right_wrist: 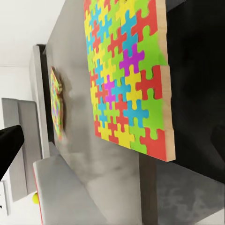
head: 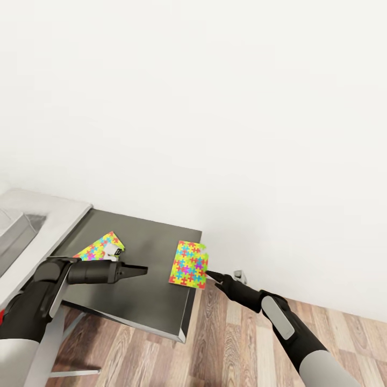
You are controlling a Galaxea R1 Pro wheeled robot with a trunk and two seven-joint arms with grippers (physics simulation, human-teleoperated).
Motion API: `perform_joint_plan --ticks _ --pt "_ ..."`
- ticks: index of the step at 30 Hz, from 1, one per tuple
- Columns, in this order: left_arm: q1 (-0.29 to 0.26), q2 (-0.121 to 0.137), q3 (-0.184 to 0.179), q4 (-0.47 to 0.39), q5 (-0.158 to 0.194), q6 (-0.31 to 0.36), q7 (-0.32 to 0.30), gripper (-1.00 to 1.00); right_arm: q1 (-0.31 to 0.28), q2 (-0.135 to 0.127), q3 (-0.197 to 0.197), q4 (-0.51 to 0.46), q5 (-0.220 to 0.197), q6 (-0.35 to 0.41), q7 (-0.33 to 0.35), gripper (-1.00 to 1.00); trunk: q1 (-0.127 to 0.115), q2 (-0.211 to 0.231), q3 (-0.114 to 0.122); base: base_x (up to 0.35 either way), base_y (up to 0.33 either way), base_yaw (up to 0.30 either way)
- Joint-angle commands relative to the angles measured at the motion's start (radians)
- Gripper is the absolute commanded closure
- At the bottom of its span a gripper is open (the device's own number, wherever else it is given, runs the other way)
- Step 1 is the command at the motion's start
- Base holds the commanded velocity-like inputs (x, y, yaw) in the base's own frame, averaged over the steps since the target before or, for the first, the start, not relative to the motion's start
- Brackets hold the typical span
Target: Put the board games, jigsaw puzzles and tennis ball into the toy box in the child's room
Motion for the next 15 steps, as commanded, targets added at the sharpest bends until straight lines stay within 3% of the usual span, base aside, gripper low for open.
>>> perform_joint_plan --ticks 1,15 --pt "0.0 0.0 0.0 0.0 -0.001 0.011 -0.004 -1.0 -0.001 -0.002 0.002 0.0 -0.006 0.003 0.0 -1.0 0.001 -0.002 -0.002 0.0 -0.011 0.001" --pt "0.001 -0.002 0.0 0.0 0.003 0.009 -0.004 -1.0 -0.001 -0.008 0.002 0.0 -0.005 0.004 0.001 -1.0 0.001 -0.002 -0.002 0.0 -0.002 0.0"
